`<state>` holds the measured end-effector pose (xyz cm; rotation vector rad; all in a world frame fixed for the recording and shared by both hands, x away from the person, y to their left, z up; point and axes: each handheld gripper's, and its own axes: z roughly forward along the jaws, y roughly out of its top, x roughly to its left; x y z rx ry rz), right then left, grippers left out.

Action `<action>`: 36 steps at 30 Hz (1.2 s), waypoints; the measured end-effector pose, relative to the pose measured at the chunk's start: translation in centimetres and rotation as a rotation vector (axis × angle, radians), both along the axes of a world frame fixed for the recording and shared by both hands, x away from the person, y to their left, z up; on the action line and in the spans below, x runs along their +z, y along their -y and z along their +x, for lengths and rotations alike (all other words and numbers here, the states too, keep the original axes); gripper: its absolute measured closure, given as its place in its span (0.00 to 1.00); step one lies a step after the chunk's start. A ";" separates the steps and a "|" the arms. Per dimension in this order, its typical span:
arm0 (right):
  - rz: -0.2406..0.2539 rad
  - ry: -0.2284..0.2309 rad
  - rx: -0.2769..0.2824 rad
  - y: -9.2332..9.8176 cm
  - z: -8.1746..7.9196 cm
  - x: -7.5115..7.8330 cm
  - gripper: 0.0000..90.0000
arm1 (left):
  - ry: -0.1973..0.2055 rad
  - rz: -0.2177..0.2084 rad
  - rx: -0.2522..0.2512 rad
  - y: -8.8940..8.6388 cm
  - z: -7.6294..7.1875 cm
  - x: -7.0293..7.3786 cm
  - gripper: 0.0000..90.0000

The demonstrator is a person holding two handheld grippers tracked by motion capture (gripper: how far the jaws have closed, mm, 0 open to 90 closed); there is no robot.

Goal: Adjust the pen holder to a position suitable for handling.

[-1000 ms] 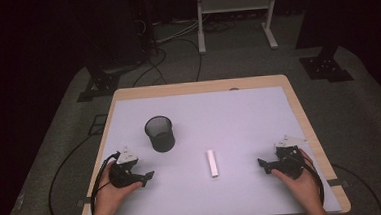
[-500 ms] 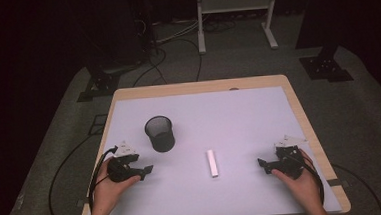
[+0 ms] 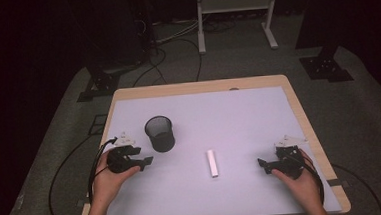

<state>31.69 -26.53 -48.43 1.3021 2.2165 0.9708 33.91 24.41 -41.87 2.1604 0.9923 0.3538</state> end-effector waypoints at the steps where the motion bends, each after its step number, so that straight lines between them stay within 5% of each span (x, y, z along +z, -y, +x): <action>1: 0.000 0.000 0.000 0.0 0.0 0.0 0.11 | -0.001 0.000 0.001 0.0 0.1 0.2 0.40; 36: 0.001 0.000 0.000 0.0 0.0 0.0 0.11 | 0.000 -0.022 0.012 0.3 4.4 4.6 0.43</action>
